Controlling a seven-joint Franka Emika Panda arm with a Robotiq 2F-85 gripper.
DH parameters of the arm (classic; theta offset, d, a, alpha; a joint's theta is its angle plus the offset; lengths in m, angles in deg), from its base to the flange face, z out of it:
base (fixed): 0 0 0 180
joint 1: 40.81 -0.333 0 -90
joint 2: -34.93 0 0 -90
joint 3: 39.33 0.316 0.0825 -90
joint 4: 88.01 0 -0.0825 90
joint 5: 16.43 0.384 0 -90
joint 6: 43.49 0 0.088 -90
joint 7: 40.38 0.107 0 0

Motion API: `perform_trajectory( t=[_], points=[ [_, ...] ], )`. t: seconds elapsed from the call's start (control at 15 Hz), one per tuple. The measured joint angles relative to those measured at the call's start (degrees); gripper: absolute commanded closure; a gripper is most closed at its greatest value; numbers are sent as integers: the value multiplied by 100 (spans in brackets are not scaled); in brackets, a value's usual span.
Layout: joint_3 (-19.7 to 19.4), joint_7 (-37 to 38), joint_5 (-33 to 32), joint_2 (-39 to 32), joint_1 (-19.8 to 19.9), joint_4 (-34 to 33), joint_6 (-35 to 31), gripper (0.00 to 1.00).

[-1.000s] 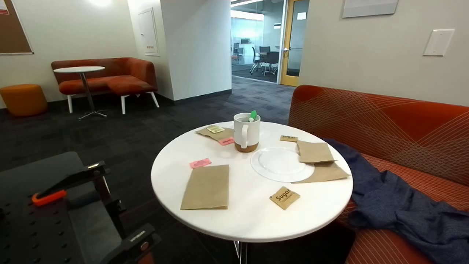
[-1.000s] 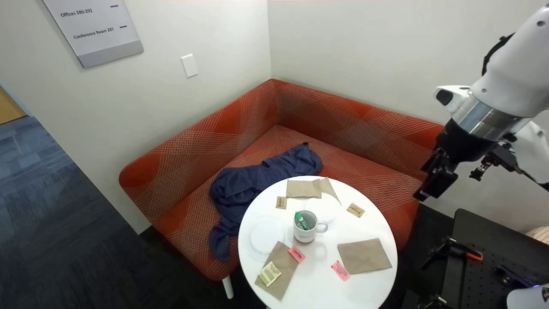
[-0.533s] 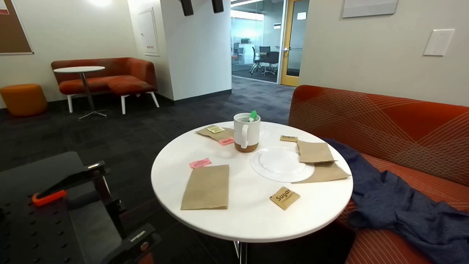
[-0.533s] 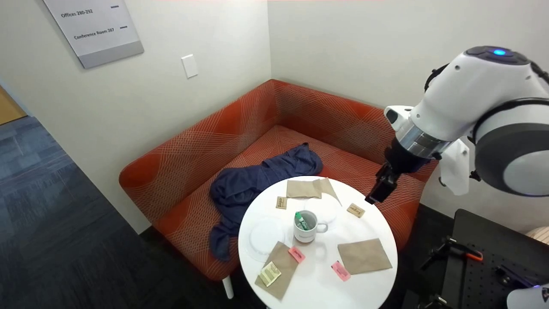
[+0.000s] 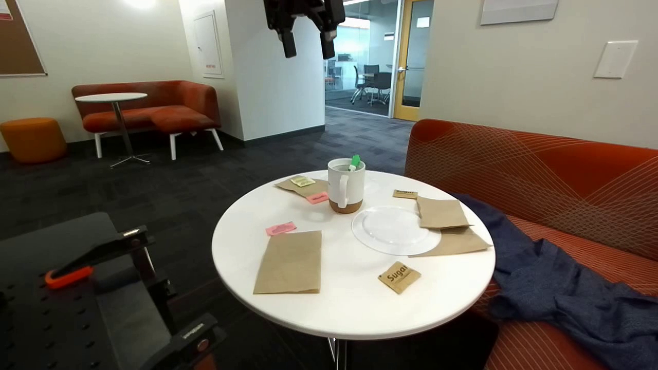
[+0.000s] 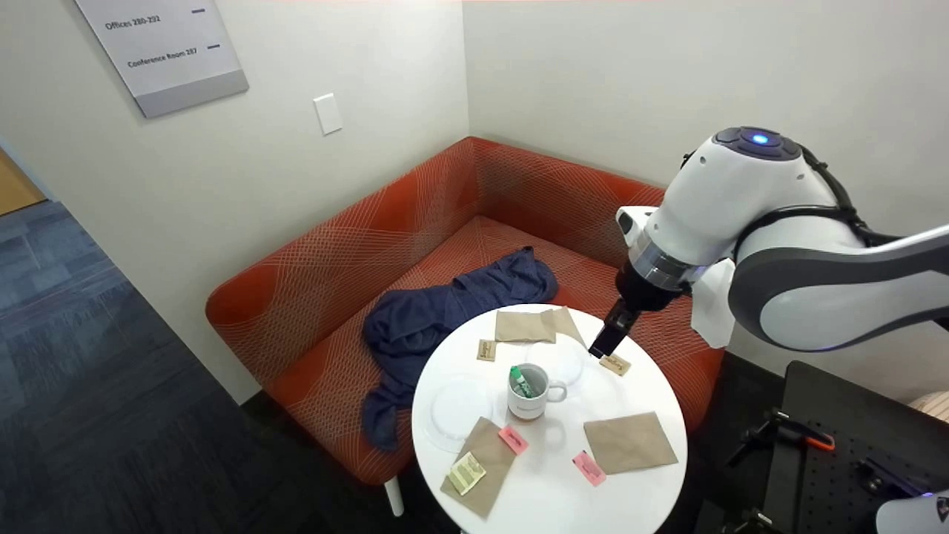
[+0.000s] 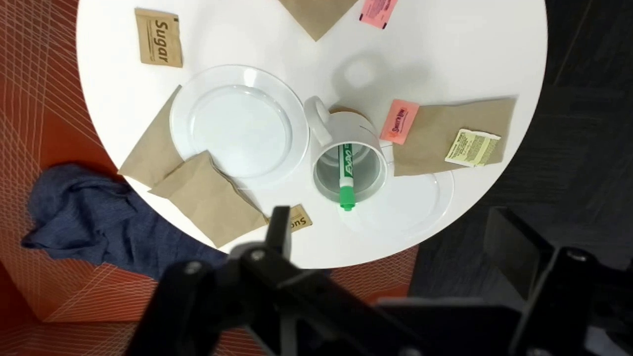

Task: Take the green marker out of the white and brown mug

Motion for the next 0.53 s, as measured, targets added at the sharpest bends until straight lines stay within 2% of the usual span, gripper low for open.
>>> perform_trajectory(
  t=[0.53],
  points=[
    [4, 1042, -477, -545, 10, -34, -259, 0]
  ],
)
